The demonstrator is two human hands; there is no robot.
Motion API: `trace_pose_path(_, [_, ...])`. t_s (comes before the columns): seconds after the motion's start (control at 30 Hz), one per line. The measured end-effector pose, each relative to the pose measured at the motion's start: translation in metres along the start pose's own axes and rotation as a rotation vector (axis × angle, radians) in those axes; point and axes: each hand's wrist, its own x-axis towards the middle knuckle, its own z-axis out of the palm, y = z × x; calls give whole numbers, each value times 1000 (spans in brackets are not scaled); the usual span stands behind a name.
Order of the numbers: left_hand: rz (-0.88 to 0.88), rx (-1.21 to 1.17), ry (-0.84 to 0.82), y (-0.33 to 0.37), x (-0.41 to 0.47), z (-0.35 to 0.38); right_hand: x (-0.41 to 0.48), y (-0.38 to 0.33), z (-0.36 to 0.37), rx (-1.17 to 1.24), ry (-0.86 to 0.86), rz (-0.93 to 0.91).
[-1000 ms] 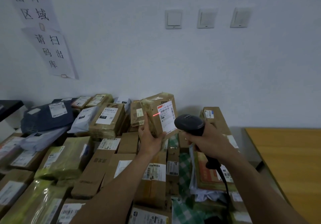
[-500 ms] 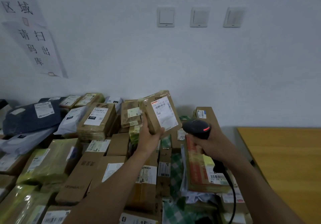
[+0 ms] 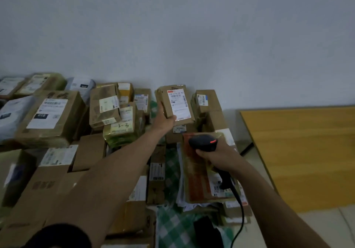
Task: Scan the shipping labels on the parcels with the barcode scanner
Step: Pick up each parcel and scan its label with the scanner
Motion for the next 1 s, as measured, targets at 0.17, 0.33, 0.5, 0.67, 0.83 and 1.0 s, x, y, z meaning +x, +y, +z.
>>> trace_pose_path(0.17, [-156, -26, -92, -33, 40, 21, 14, 9, -2, 48, -12, 42])
trace_pose_path(0.33, [-238, -115, -240, -65, 62, 39, 17, 10, -1, 57, -51, 25])
trace_pose_path(0.5, [-326, -214, -222, -78, 62, 50, 18, 14, -3, 35, -54, 26])
trace_pose_path(0.67, [-232, -320, -91, -94, 58, 52, 18, 17, 0, 59, -44, 12])
trace_pose_path(0.83, [-306, -111, 69, -102, 25, 46, 19, 19, 5, 17, -25, -10])
trace_pose_path(1.0, [-212, -48, 193, -106, -55, 43, 17, 17, 6, -11, -35, -8])
